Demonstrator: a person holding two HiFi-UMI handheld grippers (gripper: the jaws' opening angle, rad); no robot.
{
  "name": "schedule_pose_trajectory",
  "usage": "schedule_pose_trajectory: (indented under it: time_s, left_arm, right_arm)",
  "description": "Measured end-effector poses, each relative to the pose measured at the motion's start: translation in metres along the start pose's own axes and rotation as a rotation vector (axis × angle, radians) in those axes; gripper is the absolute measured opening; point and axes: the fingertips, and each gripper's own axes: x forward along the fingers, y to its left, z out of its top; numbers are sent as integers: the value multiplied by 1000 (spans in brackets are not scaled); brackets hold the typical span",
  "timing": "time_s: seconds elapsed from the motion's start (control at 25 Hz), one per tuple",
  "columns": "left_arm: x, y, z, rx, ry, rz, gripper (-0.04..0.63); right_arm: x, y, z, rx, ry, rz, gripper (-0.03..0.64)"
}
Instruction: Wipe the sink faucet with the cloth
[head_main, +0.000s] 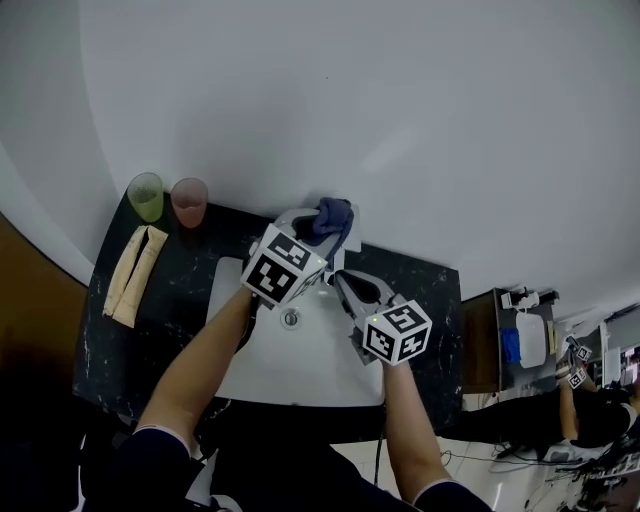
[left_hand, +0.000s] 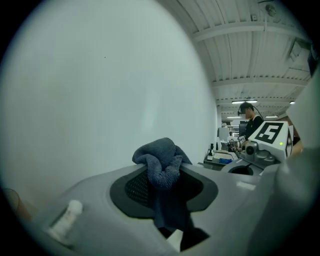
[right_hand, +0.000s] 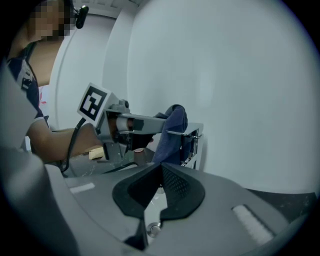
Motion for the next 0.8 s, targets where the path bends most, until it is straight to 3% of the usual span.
schedule_pose_trajectory:
  time_s: [0.4, 0.8]
  left_arm:
    - [31, 42, -22, -68, 47, 72, 114]
    - [48, 50, -96, 25, 300, 106, 114]
  right_arm:
    - [2, 4, 3, 3, -7, 16, 5]
    - [1, 3, 4, 6, -13, 14, 5]
